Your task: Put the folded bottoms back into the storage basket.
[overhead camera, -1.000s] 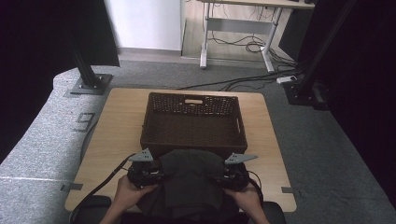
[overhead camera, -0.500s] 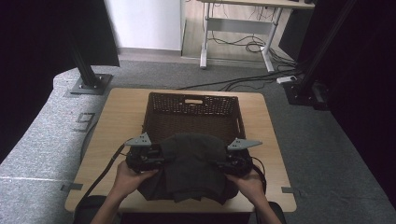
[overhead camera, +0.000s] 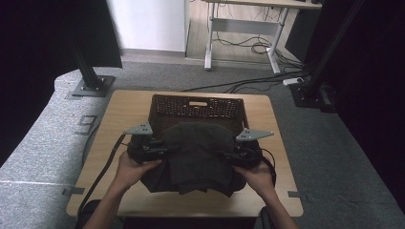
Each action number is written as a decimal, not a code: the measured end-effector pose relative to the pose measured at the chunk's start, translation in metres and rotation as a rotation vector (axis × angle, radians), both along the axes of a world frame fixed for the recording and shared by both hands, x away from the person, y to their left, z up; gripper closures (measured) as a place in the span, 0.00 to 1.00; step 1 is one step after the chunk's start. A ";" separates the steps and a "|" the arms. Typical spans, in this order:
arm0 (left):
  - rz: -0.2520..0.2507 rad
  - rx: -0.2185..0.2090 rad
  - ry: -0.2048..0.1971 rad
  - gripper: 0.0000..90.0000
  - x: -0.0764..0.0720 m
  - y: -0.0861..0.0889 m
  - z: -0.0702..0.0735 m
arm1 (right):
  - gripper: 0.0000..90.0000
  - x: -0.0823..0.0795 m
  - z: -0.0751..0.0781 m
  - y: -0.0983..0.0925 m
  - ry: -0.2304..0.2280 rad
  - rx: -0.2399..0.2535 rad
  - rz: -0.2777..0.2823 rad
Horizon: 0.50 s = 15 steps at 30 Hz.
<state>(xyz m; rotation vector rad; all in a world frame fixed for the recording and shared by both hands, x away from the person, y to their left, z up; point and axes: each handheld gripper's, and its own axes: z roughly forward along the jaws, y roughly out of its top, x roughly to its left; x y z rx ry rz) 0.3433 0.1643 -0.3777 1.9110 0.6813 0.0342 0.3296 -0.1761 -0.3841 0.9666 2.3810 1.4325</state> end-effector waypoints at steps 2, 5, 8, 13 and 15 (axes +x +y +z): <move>0.004 0.003 -0.008 0.77 0.004 -0.001 0.006 | 0.74 0.005 0.006 -0.001 -0.003 0.004 -0.002; 0.011 0.010 -0.022 0.77 0.013 -0.002 0.017 | 0.74 0.014 0.016 -0.001 -0.020 0.003 -0.005; 0.016 0.015 -0.038 0.77 0.021 -0.003 0.025 | 0.74 0.023 0.023 -0.001 -0.031 0.002 -0.011; 0.018 0.006 -0.042 0.77 0.040 -0.002 0.037 | 0.74 0.041 0.033 0.000 -0.051 0.004 -0.021; 0.017 0.001 -0.046 0.77 0.049 -0.002 0.042 | 0.74 0.047 0.037 0.000 -0.059 0.008 -0.024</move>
